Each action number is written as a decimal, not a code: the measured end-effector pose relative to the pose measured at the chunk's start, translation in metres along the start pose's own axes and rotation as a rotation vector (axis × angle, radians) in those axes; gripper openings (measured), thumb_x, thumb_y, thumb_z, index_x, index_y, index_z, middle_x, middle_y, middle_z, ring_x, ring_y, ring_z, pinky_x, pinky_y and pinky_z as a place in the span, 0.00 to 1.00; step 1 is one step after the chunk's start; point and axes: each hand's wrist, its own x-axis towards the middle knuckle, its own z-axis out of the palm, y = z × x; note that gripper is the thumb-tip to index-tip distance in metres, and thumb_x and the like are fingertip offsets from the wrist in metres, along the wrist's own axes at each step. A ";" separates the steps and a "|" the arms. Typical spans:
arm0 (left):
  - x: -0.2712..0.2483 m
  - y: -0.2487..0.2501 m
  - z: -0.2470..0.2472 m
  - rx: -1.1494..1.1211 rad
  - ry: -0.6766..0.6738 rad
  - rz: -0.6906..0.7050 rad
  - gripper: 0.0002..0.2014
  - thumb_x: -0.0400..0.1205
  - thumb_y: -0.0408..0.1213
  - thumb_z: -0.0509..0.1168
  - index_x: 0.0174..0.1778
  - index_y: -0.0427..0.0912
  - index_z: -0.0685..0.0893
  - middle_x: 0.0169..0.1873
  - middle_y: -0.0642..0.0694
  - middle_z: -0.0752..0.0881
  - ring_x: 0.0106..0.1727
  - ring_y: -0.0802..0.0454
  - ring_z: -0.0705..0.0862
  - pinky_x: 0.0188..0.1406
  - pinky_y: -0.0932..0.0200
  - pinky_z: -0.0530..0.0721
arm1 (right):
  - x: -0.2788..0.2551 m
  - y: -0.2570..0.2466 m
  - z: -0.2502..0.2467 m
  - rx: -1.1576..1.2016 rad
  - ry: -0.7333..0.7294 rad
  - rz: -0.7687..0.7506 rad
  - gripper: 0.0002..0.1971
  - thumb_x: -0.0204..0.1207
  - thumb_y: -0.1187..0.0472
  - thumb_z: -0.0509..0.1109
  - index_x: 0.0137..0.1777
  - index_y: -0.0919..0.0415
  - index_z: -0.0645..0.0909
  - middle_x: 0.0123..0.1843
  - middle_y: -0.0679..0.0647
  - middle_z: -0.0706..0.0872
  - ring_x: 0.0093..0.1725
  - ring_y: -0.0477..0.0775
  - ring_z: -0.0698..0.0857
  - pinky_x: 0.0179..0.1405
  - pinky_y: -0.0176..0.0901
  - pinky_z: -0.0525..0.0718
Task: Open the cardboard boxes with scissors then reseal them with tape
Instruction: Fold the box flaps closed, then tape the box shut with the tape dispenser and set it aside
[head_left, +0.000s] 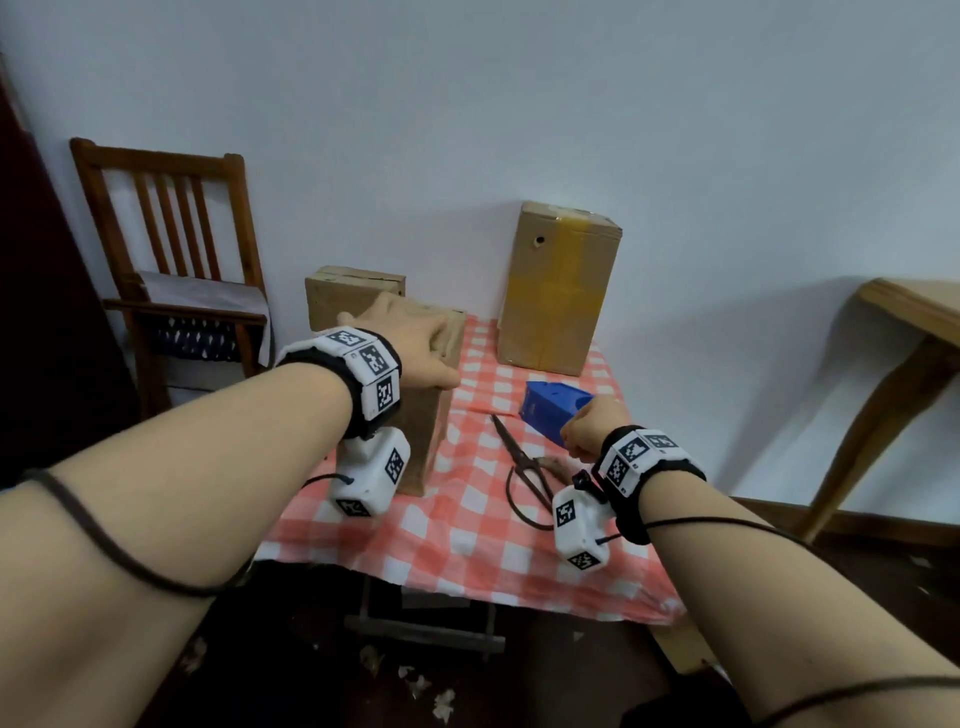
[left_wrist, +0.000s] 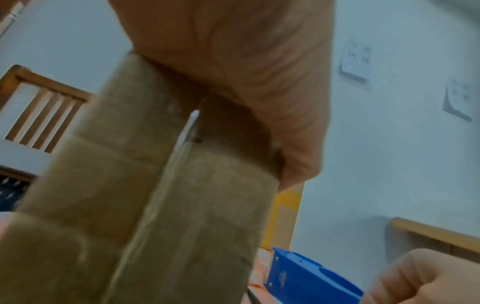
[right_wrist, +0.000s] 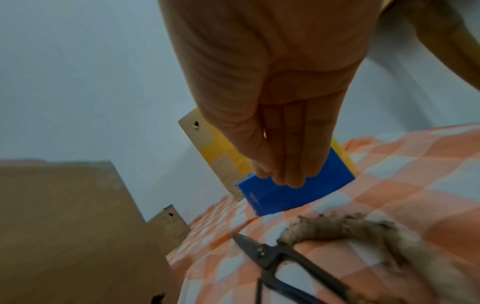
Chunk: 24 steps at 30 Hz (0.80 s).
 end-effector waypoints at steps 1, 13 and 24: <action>-0.001 0.002 -0.001 0.013 0.041 0.068 0.34 0.72 0.60 0.64 0.76 0.60 0.66 0.78 0.44 0.64 0.81 0.43 0.55 0.71 0.30 0.58 | 0.000 0.003 -0.001 -0.043 0.018 -0.005 0.12 0.77 0.68 0.64 0.57 0.73 0.80 0.49 0.65 0.86 0.54 0.65 0.87 0.54 0.52 0.85; 0.012 0.040 -0.006 -0.074 0.253 0.259 0.19 0.81 0.34 0.57 0.67 0.48 0.83 0.61 0.46 0.85 0.60 0.46 0.82 0.55 0.52 0.83 | 0.044 0.015 0.002 -0.520 0.036 -0.093 0.15 0.80 0.66 0.59 0.66 0.65 0.74 0.64 0.63 0.81 0.64 0.64 0.79 0.59 0.49 0.79; 0.022 0.079 0.028 -0.377 0.078 0.205 0.19 0.82 0.28 0.57 0.66 0.42 0.84 0.65 0.44 0.84 0.64 0.46 0.82 0.66 0.53 0.79 | 0.060 0.025 0.008 -0.473 -0.061 -0.127 0.15 0.83 0.61 0.61 0.65 0.66 0.77 0.62 0.64 0.82 0.62 0.64 0.81 0.57 0.49 0.78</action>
